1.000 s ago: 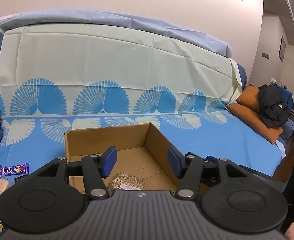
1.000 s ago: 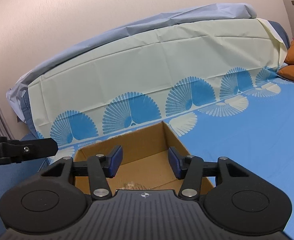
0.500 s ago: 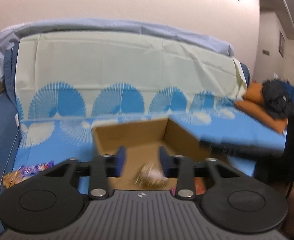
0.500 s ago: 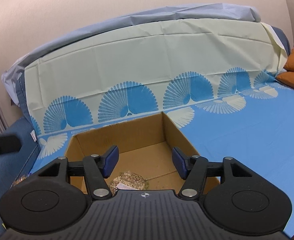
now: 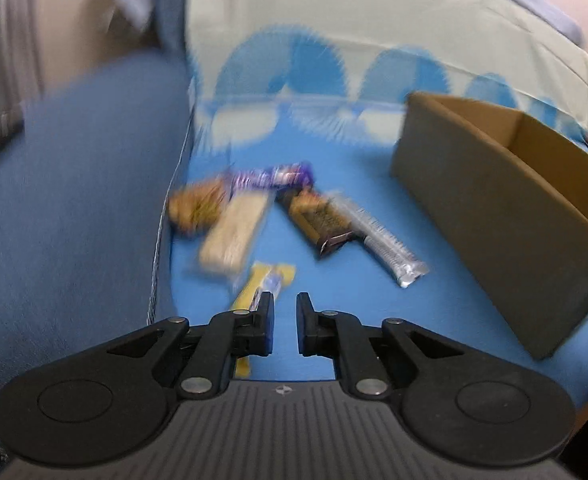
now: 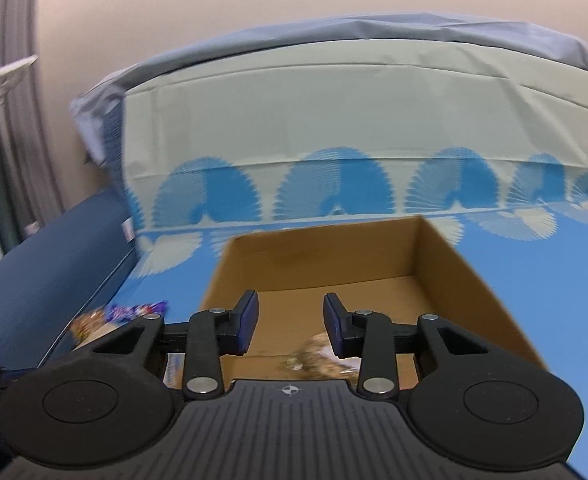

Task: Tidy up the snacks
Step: 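Move both open grippers back to the snack pile, then grasp the yellow wafer bar with the left gripper while the right approaches the silver stick packet, then grasp the silver stick packet with the right gripper while the left holds the yellow bar, then lift the silver packet with the right gripper while the left lifts the yellow bar, then carry the silver packet with the right gripper while the left carries the yellow bar over the box, then open the right gripper to drop the silver packet while the left drops the yellow bar into the box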

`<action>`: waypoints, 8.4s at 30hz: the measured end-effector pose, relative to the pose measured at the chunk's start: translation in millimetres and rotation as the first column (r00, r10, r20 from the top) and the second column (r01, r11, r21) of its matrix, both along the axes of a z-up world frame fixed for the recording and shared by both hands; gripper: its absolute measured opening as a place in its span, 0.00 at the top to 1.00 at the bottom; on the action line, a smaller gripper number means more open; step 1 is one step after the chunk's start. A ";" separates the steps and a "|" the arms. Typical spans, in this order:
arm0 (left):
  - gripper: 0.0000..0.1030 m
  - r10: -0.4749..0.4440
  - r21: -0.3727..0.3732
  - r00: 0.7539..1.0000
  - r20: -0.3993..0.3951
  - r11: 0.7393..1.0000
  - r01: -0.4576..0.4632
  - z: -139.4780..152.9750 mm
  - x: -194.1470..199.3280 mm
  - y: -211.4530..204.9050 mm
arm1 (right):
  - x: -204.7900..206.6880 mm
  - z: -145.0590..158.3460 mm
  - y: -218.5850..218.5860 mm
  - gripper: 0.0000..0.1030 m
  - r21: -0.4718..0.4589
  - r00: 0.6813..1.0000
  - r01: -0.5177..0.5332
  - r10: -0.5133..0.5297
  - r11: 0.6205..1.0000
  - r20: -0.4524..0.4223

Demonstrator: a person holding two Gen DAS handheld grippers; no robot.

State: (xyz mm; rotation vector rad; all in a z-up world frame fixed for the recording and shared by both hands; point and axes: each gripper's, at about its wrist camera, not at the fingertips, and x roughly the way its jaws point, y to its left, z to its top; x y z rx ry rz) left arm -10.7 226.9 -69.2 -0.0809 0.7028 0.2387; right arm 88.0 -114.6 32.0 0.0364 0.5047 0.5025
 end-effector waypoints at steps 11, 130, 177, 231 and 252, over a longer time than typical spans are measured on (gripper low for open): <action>0.60 0.084 -0.006 0.996 -0.005 0.996 -0.084 -3.5 11.5 9.9 | -26.2 -9.8 86.4 0.63 -0.030 0.967 -0.254 0.254 0.967 -0.007; 0.73 -0.106 -0.239 0.962 -0.252 0.970 0.044 -30.4 15.1 -6.4 | -64.4 -127.1 149.7 0.61 -0.225 0.886 -0.391 0.298 0.893 -0.355; 0.83 -0.071 -0.262 0.995 -0.074 0.964 0.050 -9.7 -3.5 3.5 | -75.8 -49.5 113.5 0.72 -0.073 0.940 -0.334 0.327 0.940 -0.092; 0.84 -0.167 -0.237 0.979 0.116 0.952 0.191 122.3 79.4 -102.9 | -5.5 -22.2 -3.3 0.72 0.047 0.985 0.109 -0.102 0.993 -0.136; 0.65 -0.159 -0.129 0.967 0.198 0.974 0.186 118.7 52.4 -91.8 | -8.5 -26.4 -13.7 0.32 -0.002 0.970 0.225 -0.224 0.974 -0.096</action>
